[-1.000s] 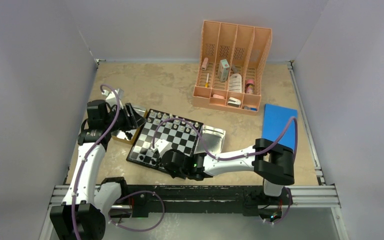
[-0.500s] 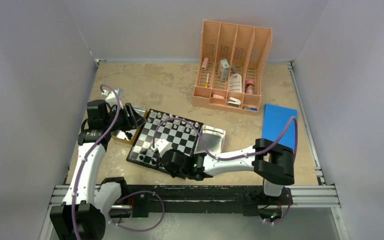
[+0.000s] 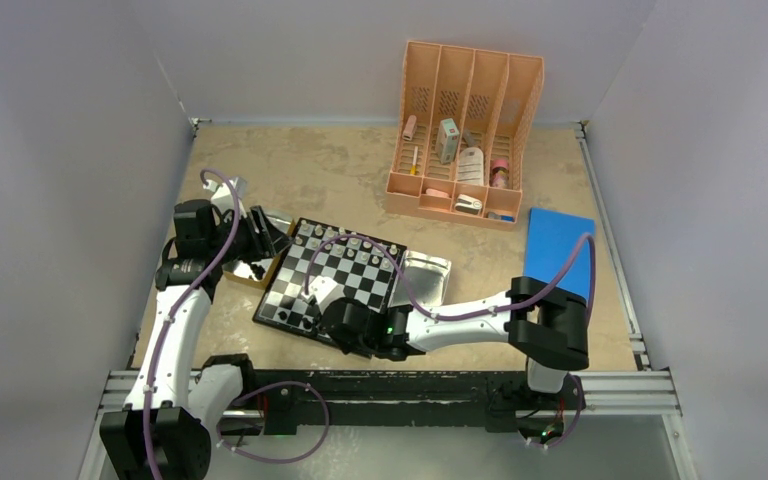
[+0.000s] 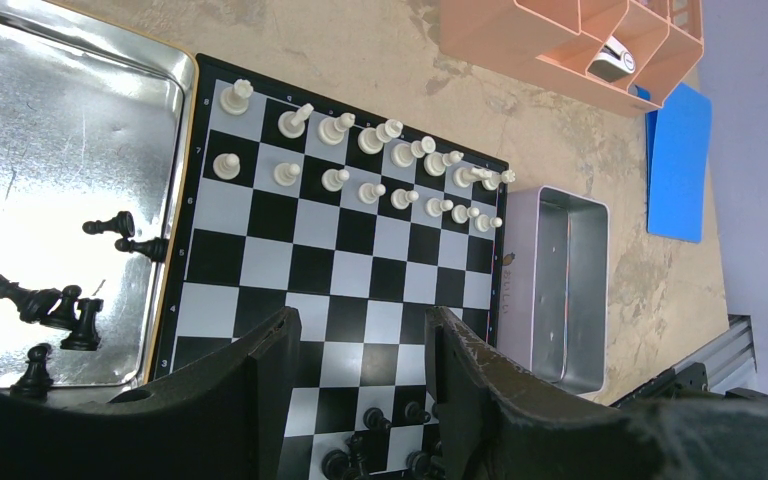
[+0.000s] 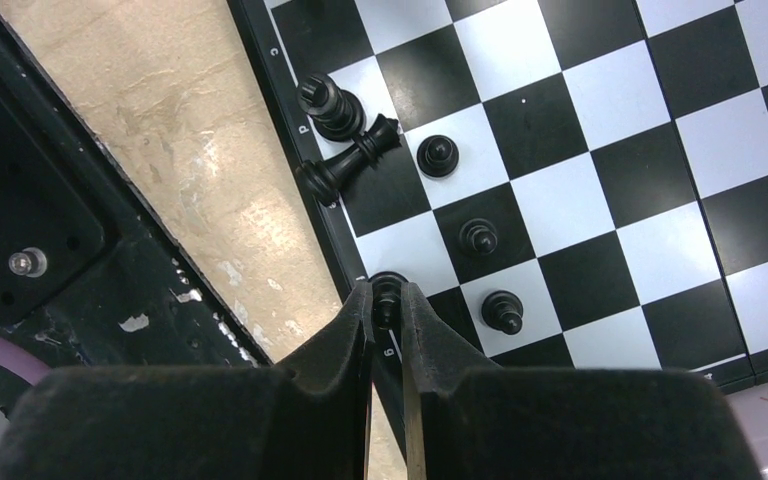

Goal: Set up the chess pieces on the board
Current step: Adjust the chess piece on the chessboard.

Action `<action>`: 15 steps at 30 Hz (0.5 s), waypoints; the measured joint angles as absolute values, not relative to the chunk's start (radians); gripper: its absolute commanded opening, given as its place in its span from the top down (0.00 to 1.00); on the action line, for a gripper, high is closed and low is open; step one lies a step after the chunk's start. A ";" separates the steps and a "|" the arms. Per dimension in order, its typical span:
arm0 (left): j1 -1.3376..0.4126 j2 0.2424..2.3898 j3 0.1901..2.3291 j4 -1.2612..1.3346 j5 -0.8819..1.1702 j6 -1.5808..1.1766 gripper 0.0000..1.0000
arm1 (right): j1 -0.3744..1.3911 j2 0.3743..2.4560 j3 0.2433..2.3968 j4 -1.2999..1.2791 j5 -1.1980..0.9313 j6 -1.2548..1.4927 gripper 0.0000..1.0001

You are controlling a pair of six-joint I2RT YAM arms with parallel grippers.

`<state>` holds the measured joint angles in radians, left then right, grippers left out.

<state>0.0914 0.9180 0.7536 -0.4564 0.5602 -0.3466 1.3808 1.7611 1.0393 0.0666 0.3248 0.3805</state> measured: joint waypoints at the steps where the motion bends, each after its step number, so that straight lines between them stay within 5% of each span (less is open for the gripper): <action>1: 0.091 0.918 0.753 -0.456 0.560 -0.347 0.51 | 1.381 1.761 1.041 0.067 0.325 0.381 0.89; 15: 0.091 0.918 0.753 -0.456 0.554 -0.347 0.51 | 1.381 1.775 1.058 0.073 0.324 0.381 0.86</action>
<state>0.0914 0.9184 0.7532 -0.4564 0.5545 -0.3466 1.3808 1.7748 1.0584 0.0727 0.3244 0.3805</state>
